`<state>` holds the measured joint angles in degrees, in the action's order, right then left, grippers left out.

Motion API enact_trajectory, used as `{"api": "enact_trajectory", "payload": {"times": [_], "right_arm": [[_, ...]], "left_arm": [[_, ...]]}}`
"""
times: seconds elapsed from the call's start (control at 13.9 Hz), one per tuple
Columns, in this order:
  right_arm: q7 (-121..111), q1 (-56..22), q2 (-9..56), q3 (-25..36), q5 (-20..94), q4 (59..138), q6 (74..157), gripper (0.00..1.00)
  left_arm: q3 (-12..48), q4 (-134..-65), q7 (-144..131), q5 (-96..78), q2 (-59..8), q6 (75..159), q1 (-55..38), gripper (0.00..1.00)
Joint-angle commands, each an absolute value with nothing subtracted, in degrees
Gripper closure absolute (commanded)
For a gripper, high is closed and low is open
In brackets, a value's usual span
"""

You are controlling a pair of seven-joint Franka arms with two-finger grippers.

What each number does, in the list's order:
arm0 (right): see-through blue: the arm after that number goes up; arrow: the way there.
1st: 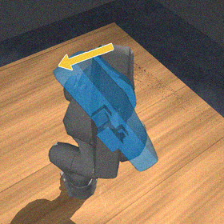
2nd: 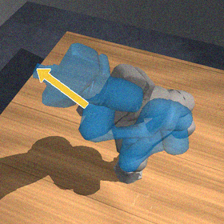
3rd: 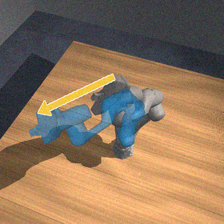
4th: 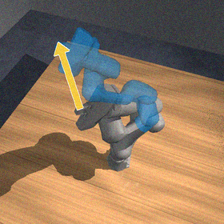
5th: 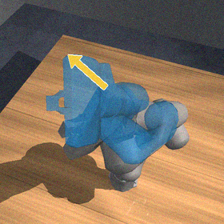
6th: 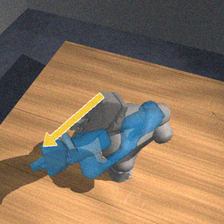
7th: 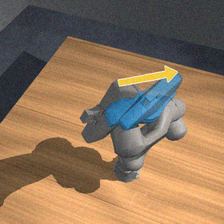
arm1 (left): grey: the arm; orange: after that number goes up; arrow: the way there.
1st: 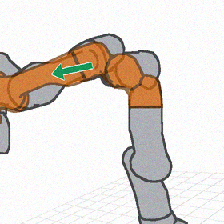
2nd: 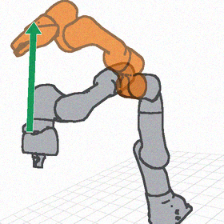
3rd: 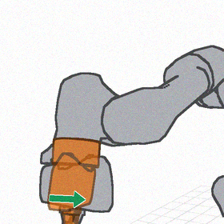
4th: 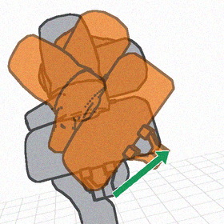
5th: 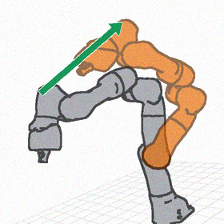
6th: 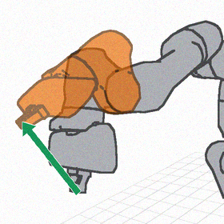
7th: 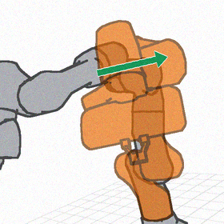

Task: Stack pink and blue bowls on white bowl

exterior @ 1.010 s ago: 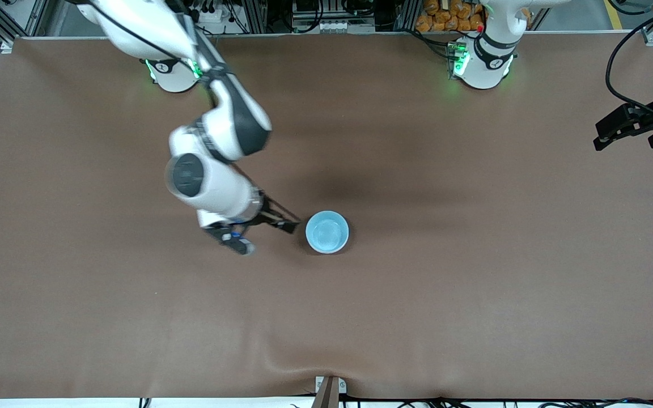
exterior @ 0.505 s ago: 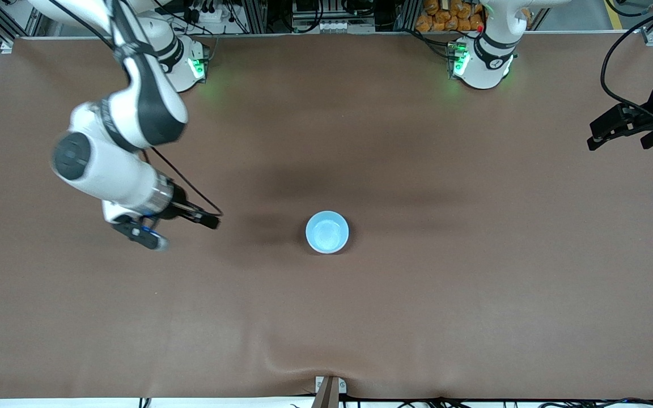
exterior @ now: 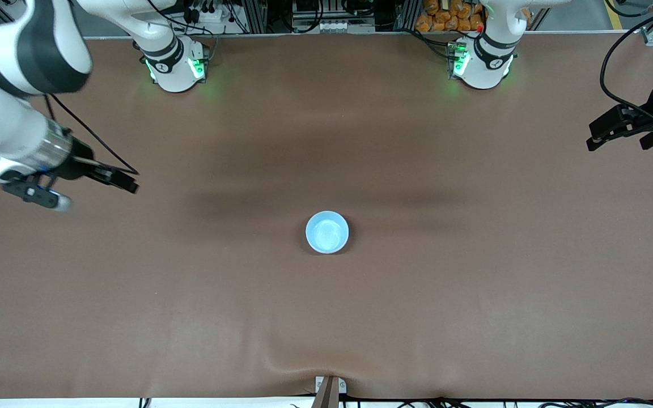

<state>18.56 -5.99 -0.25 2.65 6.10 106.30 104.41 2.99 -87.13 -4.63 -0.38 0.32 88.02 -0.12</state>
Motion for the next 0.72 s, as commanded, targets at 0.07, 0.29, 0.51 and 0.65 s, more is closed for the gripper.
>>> {"api": "enact_trajectory", "payload": {"times": [0.07,0.29,0.51,0.65], "right_arm": [[8.54,-0.71,-1.76,1.05,2.04,101.1,98.9,0.0],[4.67,0.17,-1.85,0.88,-1.49,94.68,91.87,0.0],[3.18,0.18,-2.81,1.67,-1.58,93.34,90.18,0.0],[2.64,0.44,-3.08,1.67,-1.58,93.43,90.18,0.0]], "left_arm": [[3.34,-86.48,-5.19,-1.05,0.26,87.19,0.35,0.0],[3.34,-86.57,-5.19,-0.97,0.18,87.1,0.26,0.0],[3.34,-86.48,-5.19,-0.88,-0.09,87.1,0.35,0.0],[3.34,-86.49,-5.19,-0.88,-0.09,87.1,0.26,0.0]]}}
